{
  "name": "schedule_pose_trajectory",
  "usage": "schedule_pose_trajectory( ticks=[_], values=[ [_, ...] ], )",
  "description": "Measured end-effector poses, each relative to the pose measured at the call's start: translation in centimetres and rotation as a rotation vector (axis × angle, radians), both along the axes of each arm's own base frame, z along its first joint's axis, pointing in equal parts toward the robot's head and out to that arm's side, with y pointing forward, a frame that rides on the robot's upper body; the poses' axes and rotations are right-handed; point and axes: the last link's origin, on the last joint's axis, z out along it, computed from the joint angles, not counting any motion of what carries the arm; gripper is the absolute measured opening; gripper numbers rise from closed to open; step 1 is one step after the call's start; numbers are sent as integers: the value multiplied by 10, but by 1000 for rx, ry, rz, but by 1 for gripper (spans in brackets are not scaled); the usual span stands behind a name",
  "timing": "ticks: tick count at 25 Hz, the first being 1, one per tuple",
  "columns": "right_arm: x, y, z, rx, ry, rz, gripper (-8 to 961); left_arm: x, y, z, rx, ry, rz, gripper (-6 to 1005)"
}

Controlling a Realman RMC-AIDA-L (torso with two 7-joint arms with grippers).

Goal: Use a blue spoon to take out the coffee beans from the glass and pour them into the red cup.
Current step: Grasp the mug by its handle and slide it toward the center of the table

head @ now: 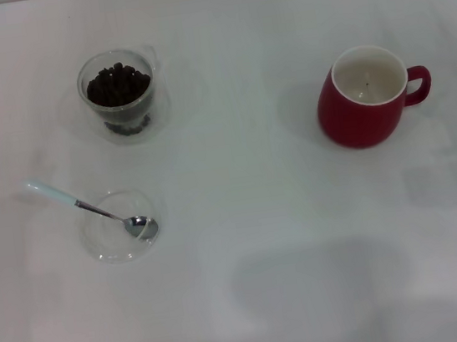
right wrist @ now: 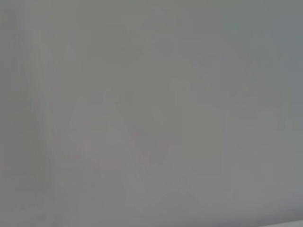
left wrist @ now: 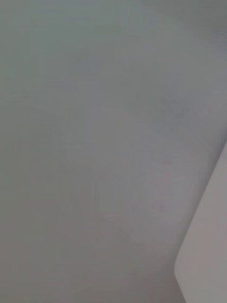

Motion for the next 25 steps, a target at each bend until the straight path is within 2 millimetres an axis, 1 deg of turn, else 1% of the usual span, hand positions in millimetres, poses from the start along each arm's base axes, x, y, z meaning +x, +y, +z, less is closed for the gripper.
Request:
schedule_pose_trajectory(
  ticks=[7, 15, 18, 25],
  values=[
    [7, -15, -4, -22, 0, -24, 863, -2, -3, -1, -9, 5, 4, 879],
    [4, -35, -27, -157, -18, 3, 855, 0, -2, -2, -13, 3, -1, 879],
    [2, -35, -33, -189, -17, 11, 851, 1, 0, -3, -19, 1, -6, 879],
    [-4, -25, -45, -255, -24, 22, 844, 3, 1, -4, -23, -2, -13, 880]
  ],
)
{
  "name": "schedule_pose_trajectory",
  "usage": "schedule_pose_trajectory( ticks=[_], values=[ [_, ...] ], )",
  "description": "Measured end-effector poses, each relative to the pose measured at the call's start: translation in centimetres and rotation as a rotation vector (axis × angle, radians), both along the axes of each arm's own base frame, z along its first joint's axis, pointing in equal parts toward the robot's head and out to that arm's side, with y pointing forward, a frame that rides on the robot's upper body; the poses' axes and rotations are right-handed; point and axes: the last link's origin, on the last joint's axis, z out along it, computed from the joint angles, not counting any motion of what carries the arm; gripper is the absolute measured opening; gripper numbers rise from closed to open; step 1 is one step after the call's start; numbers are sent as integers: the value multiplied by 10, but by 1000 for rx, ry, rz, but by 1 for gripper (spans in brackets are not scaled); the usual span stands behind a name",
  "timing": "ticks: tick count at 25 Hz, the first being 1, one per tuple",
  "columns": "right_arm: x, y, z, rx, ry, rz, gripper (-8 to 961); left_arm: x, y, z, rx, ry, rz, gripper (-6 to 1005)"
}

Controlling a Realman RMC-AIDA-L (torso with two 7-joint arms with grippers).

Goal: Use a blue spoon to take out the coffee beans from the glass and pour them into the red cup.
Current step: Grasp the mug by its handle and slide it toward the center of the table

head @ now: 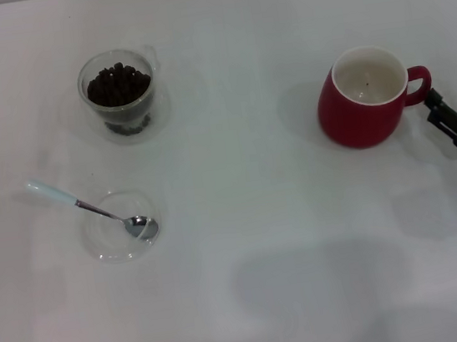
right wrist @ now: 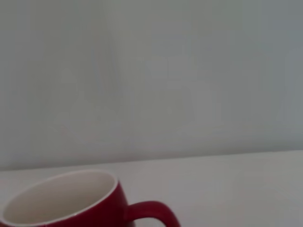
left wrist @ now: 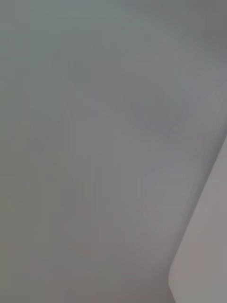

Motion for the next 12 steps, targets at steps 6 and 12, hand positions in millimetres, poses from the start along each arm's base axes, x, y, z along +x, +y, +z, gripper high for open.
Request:
schedule_pose_trajectory(
  ticks=[6, 12],
  values=[
    [-5, 14, -3, -23, -9, 11, 837, -1, 0, 1, 8, -1, 4, 880],
    [-7, 30, -3, -38, -25, 11, 831, -1, 0, 2, 12, -1, 7, 880]
  ],
)
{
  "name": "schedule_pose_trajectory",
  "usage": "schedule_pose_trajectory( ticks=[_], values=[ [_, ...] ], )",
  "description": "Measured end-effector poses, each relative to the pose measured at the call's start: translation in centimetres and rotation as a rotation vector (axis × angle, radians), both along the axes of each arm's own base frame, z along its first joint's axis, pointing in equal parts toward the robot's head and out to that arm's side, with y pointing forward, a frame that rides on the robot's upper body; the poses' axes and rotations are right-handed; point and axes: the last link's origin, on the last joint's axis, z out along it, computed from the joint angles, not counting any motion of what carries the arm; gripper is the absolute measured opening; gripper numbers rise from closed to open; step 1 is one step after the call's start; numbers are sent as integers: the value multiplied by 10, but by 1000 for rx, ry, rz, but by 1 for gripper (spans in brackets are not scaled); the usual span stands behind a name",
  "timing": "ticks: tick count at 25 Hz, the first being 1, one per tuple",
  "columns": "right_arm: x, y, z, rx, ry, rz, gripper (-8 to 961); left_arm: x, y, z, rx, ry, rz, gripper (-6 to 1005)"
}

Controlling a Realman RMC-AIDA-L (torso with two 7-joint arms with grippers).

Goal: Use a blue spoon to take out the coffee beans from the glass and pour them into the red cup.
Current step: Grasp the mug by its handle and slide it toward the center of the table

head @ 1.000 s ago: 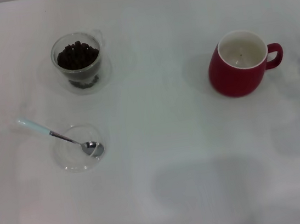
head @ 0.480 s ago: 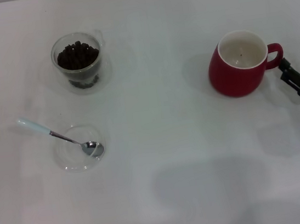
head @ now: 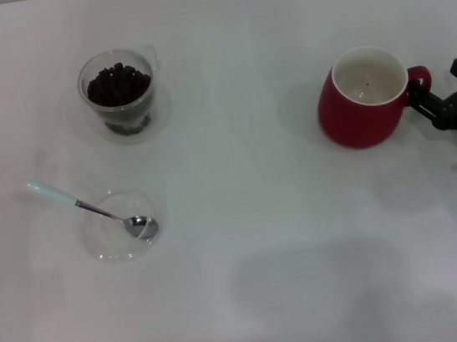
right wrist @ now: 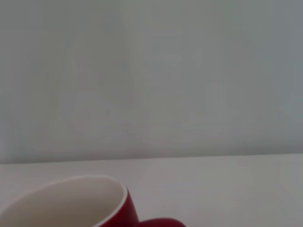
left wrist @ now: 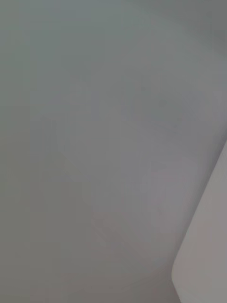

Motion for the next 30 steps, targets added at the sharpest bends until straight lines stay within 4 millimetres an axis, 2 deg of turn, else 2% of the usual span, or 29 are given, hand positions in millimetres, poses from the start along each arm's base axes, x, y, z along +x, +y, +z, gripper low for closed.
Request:
schedule_pose_trajectory(
  ticks=[9, 15, 20, 26, 30],
  values=[
    [-3, 6, 2, 5, -3, 19, 821, 0, 2, 3, 12, 5, -3, 880],
    [-4, 5, 1, 2, -1, 21, 635, 1, 4, 5, 18, 10, -10, 880],
    [-6, 6, 1, 6, 7, 27, 392, 1, 6, 6, 20, 12, -13, 880],
    [-9, 8, -1, 6, 16, 33, 167, 2, 8, 6, 20, 12, -16, 879],
    [-17, 9, -7, -7, 37, 55, 165, 3, 9, 6, 19, 12, -19, 879]
  ],
)
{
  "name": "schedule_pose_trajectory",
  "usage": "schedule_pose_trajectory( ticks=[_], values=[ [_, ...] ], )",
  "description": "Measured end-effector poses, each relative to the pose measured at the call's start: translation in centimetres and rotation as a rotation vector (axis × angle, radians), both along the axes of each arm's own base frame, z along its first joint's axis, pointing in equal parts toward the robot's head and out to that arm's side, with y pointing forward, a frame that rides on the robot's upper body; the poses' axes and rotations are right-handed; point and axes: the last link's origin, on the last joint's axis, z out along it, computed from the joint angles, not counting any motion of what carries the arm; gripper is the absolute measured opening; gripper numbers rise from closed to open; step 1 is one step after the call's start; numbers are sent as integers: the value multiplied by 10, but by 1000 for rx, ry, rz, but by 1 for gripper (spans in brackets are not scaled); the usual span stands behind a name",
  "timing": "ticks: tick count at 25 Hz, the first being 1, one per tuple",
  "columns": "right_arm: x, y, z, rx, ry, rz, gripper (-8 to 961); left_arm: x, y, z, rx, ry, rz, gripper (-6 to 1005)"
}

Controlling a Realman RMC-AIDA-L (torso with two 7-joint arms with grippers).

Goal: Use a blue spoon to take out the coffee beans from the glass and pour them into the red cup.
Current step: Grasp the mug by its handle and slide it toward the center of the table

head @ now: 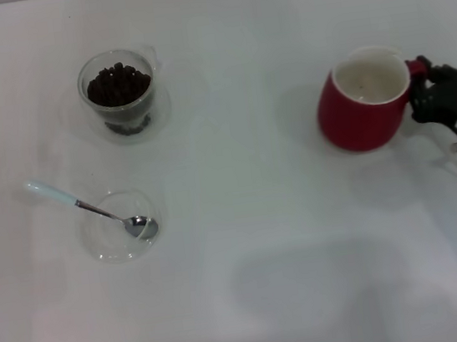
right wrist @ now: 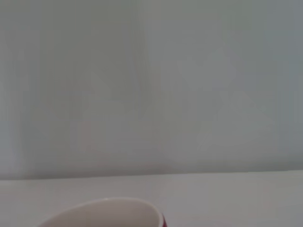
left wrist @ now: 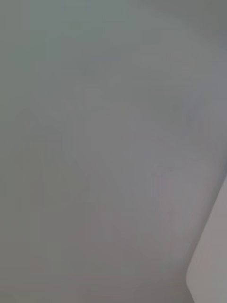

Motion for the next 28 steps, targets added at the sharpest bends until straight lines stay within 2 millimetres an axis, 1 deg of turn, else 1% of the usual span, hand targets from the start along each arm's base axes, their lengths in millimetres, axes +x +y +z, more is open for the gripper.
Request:
schedule_pose_trajectory(
  ticks=[10, 13, 18, 23, 28],
  values=[
    [-42, 0, -33, -133, 29, 160, 177, 3, 5, -1, -5, -1, -7, 880],
    [-51, 1, -43, -174, 37, 169, 180, 3, 5, -2, -7, -3, -5, 879],
    [-57, 4, -55, -228, 36, 143, 186, 3, 4, -4, -10, -5, -1, 879],
    [-59, 8, -56, -237, 14, 164, 192, 3, 5, -4, -11, -6, -2, 880],
    [-60, 8, -57, -260, -26, 207, 197, 2, 4, -4, -3, -13, 7, 880]
  ],
)
